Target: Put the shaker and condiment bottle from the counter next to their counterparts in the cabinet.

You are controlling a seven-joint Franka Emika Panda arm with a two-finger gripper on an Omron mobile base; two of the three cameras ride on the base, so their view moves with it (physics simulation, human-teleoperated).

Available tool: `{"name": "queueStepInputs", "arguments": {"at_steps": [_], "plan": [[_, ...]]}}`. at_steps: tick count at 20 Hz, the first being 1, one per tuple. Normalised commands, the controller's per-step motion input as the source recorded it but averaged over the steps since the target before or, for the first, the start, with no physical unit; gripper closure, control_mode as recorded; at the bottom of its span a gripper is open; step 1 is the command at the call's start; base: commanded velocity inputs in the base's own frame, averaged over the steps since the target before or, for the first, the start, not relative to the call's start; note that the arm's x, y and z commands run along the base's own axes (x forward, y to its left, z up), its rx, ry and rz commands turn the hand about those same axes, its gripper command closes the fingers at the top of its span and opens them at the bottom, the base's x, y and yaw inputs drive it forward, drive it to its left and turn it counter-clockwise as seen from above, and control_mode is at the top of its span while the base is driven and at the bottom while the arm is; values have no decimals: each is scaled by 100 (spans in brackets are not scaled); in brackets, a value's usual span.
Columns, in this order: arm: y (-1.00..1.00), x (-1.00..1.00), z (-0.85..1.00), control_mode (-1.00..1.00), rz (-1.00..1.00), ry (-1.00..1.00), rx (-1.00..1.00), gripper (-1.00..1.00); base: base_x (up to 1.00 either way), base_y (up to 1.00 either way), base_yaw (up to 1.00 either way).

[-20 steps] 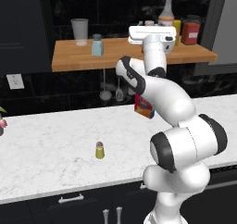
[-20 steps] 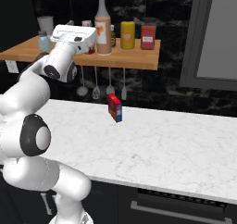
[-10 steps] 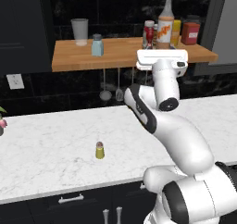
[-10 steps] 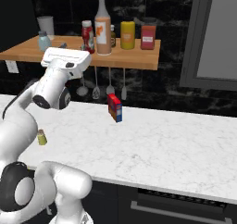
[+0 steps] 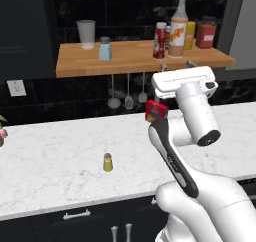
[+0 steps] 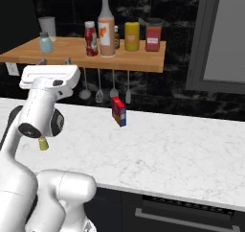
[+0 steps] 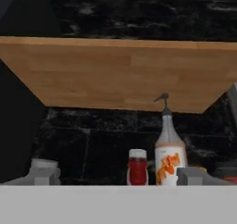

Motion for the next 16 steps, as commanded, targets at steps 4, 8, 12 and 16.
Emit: {"name": "queueStepInputs", "arguments": {"at_steps": [4,8,12,16], "plan": [[-6,-62,-20,-100,39,27,-8,-100,0,0,0],[22,9,-67,-100,66,27,-2,-100,0,0,0],[10,26,-63,-100,73,31,-1,-100,0,0,0],[0,-5,-22,-100,45,18,-5,-100,0,0,0]]}}
